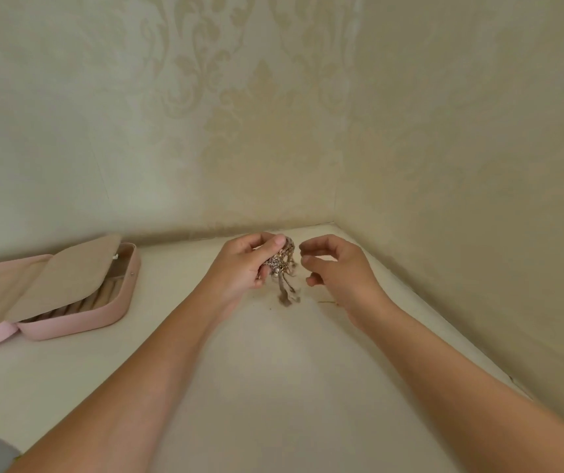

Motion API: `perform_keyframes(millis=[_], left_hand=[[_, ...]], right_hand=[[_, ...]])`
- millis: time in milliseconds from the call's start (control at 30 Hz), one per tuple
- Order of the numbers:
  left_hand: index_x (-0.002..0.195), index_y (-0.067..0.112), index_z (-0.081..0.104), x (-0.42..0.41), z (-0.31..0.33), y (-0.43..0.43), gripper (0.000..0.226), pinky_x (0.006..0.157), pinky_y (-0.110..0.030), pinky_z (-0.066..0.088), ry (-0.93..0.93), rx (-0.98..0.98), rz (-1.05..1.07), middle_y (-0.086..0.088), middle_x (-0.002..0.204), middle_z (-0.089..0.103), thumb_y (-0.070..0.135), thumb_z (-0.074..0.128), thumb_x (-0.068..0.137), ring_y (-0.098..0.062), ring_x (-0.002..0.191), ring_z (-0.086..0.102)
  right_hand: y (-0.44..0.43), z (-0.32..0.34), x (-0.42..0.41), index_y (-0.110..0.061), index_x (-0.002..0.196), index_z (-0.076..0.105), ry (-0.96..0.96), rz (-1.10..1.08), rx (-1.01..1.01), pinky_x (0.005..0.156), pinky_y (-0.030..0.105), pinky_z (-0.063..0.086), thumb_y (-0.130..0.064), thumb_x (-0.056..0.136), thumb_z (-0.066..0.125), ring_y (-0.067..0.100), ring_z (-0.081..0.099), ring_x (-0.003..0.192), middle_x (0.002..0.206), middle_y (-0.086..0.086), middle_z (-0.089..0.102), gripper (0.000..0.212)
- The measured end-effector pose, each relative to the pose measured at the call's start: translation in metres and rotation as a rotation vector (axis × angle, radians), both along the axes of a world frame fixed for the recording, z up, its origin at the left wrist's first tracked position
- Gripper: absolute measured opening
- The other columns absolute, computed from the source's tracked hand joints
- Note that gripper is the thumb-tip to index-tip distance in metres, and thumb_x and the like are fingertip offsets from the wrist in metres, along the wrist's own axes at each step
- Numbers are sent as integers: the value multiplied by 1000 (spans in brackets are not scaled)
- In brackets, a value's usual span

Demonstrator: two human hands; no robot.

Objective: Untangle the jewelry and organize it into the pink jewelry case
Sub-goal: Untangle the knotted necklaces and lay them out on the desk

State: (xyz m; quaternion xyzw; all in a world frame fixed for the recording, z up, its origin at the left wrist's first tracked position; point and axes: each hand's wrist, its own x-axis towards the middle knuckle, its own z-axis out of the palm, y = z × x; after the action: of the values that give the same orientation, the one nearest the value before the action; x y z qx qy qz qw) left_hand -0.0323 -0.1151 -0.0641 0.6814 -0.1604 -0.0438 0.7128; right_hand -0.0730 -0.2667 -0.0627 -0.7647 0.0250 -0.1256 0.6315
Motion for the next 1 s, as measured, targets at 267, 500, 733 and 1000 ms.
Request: perform_keyframes(millis=[267, 500, 733, 1000], left_hand=[[84, 9, 65, 0, 1, -3, 21, 37, -13, 25, 18, 4, 9, 8, 42, 37, 23, 55, 96, -2, 37, 33], [74, 9, 55, -3, 2, -7, 29, 37, -15, 24, 56, 15, 41, 6, 42, 38, 28, 56, 95, -6, 38, 32], [81, 8, 60, -2, 0, -11, 25, 40, -21, 41, 186, 68, 129, -2, 63, 63, 28, 57, 96, -8, 38, 37], [99, 10, 70, 2, -7, -9, 15, 77, -26, 56, 58, 182, 80, -3, 104, 71, 17, 59, 93, -13, 91, 67]], right_hand=[[12, 6, -10, -12, 85, 72, -76, 207, -37, 73, 29, 54, -10, 84, 71, 13, 62, 70, 77, 5, 70, 2], [10, 3, -12, -16, 82, 71, -180, 133, -328, 66, 10, 49, -4, 74, 79, 2, 61, 66, 75, -4, 69, 17], [-1, 5, -8, -19, 82, 72, -155, -10, -244, 60, 5, 41, -8, 82, 71, -7, 58, 63, 76, -10, 69, 11], [-5, 6, -3, -12, 91, 66, -1, 60, -66, 61, 18, 42, -16, 92, 62, 4, 54, 60, 73, -2, 62, 6]])
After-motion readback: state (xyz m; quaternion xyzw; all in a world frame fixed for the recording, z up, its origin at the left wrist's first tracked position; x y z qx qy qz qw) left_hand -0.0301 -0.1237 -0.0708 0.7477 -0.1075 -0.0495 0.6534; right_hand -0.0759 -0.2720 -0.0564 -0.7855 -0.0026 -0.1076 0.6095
